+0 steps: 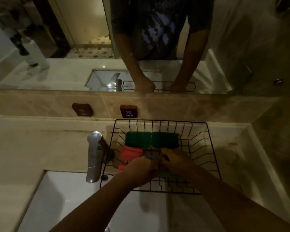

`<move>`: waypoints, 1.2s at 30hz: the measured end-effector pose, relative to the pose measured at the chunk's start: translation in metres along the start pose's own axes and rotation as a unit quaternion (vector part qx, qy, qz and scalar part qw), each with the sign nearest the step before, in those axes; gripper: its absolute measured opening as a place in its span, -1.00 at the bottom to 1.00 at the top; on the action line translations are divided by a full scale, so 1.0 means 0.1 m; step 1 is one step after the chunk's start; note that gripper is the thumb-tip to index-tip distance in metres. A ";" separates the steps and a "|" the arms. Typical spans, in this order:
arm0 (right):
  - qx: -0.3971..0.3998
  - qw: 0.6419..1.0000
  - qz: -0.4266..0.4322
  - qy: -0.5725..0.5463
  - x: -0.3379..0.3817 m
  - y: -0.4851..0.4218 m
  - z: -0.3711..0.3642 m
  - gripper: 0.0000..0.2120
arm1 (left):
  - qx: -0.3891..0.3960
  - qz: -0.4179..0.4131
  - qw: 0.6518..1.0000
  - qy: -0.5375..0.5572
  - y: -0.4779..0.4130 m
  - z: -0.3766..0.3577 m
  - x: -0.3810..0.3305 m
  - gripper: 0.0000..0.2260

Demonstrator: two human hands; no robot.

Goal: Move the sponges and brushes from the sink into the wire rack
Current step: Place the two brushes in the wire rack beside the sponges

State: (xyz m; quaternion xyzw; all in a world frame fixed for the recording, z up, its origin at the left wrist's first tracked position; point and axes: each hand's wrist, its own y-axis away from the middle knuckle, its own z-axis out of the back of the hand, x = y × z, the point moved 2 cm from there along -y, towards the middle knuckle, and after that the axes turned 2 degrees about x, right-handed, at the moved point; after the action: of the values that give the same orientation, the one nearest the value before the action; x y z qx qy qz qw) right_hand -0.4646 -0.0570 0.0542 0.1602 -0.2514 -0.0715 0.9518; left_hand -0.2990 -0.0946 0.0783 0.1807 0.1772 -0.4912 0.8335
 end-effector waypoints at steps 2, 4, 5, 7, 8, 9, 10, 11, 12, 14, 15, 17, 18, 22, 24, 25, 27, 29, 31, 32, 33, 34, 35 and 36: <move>0.008 1.000 0.001 -0.003 -0.03 -0.02 -0.05 -0.89 | 0.022 0.002 1.000 0.003 -0.02 -0.05 0.01 -0.75; 0.019 1.000 0.006 -0.004 -0.05 -0.03 -0.09 -0.88 | 0.027 0.002 1.000 0.011 -0.04 -0.09 0.03 -0.73; 0.020 1.000 0.010 -0.006 -0.06 -0.04 -0.10 -0.86 | 0.030 0.002 0.999 0.012 -0.05 -0.10 0.05 -0.73; 0.019 1.000 0.015 -0.008 -0.07 -0.03 -0.11 -0.84 | 0.046 0.013 0.999 0.017 -0.07 -0.12 0.07 -0.70; 0.018 1.000 0.015 -0.013 -0.07 -0.03 -0.11 -0.85 | 0.057 0.024 0.998 0.022 -0.07 -0.13 0.07 -0.69; 0.015 1.000 0.015 -0.019 -0.06 -0.03 -0.11 -0.86 | 0.068 0.037 0.997 0.024 -0.08 -0.14 0.07 -0.68; 0.010 1.000 0.017 -0.021 -0.06 -0.02 -0.10 -0.88 | 0.078 0.052 0.995 0.024 -0.09 -0.16 0.08 -0.69; 0.004 1.000 0.021 -0.018 -0.05 -0.01 -0.09 -0.89 | 0.088 0.065 0.994 0.022 -0.10 -0.17 0.09 -0.71; -0.003 1.000 0.027 -0.013 -0.04 0.00 -0.08 -0.89 | 0.097 0.075 0.992 0.019 -0.11 -0.18 0.09 -0.72; -0.014 0.999 0.047 0.001 -0.03 0.03 -0.07 -0.88 | 0.114 0.085 0.990 0.016 -0.13 -0.18 0.09 -0.74; -0.016 0.998 0.055 0.007 -0.03 0.04 -0.08 -0.87 | 0.125 0.091 0.988 0.016 -0.13 -0.18 0.08 -0.76; -0.019 0.998 0.061 0.006 -0.03 0.06 -0.09 -0.88 | 0.142 0.097 0.985 0.014 -0.13 -0.18 0.08 -0.80; -0.024 0.998 0.062 0.002 -0.03 0.07 -0.08 -0.89 | 0.146 0.097 0.984 0.011 -0.13 -0.17 0.07 -0.81; -0.031 0.997 0.064 0.000 -0.03 0.09 -0.10 -0.92 | 0.159 0.110 0.981 0.015 -0.13 -0.17 0.08 -0.81; -0.036 0.997 0.062 0.003 -0.03 0.10 -0.11 -0.92 | 0.166 0.107 0.980 0.015 -0.15 -0.16 0.07 -0.80; -0.038 0.997 0.061 0.003 -0.03 0.10 -0.11 -0.91 | 0.169 0.103 0.980 0.016 -0.15 -0.15 0.06 -0.80; -0.038 0.998 0.059 0.005 -0.02 0.10 -0.09 -0.87 | 0.171 0.105 0.979 0.020 -0.15 -0.13 0.05 -0.81; -0.043 0.998 0.052 0.008 -0.02 0.11 -0.05 -0.86 | 0.173 0.107 0.979 0.023 -0.14 -0.10 0.04 -0.81; -0.041 0.998 0.054 0.013 -0.01 0.14 -0.02 -0.85 | 0.166 0.099 0.981 0.024 -0.12 -0.07 0.02 -0.82; -0.038 0.998 0.057 0.014 -0.01 0.15 -0.01 -0.84 | 0.159 0.095 0.982 0.024 -0.10 -0.04 0.01 -0.83; -0.035 0.998 0.057 0.011 0.00 0.17 0.02 -0.83 | 0.150 0.094 0.984 0.023 -0.08 -0.03 0.00 -0.83; -0.035 0.998 0.051 0.002 0.01 0.19 0.05 -0.83 | 0.137 0.094 0.986 0.018 -0.06 -0.02 0.00 -0.83; -0.038 0.998 0.042 -0.007 0.01 0.20 0.09 -0.83 | 0.130 0.098 0.987 0.013 -0.03 0.00 -0.02 -0.83; -0.036 0.999 0.028 -0.016 0.01 0.21 0.13 -0.83 | 0.122 0.095 0.988 0.007 -0.01 0.02 -0.03 -0.83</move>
State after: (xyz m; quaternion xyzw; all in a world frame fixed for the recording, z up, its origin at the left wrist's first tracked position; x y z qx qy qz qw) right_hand -0.4687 -0.0409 0.0726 0.1172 -0.2682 -0.0560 0.9546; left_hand -0.3013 -0.0941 0.0817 0.3002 0.1039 -0.4260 0.8471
